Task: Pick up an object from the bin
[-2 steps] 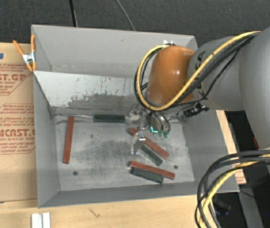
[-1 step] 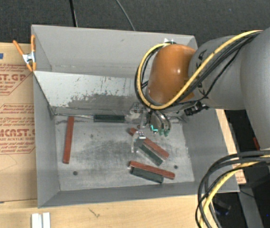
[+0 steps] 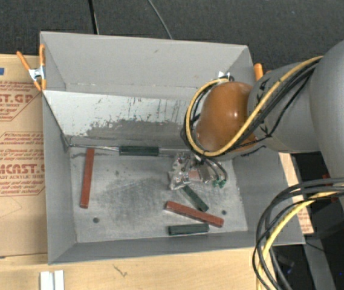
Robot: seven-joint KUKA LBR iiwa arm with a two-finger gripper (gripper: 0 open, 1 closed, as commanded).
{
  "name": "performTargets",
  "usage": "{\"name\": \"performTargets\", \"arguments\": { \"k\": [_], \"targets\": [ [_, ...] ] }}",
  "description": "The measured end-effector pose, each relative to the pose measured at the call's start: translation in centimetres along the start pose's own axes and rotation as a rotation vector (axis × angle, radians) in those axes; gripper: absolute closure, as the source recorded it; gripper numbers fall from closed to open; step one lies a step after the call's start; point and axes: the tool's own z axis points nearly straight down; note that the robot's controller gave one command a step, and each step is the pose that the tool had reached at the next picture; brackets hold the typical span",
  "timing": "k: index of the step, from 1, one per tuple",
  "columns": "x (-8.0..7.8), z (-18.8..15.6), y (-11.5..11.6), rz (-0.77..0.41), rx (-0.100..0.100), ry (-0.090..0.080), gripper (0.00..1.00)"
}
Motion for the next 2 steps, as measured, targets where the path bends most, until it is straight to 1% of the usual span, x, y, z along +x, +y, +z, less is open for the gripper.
{"name": "performTargets", "arguments": {
  "k": [1,2],
  "targets": [
    [0.0,0.0,0.0,0.000,0.000,0.000,1.00],
    [1.5,0.2,2.6,-0.072,0.004,0.045,0.00]
  ]
}}
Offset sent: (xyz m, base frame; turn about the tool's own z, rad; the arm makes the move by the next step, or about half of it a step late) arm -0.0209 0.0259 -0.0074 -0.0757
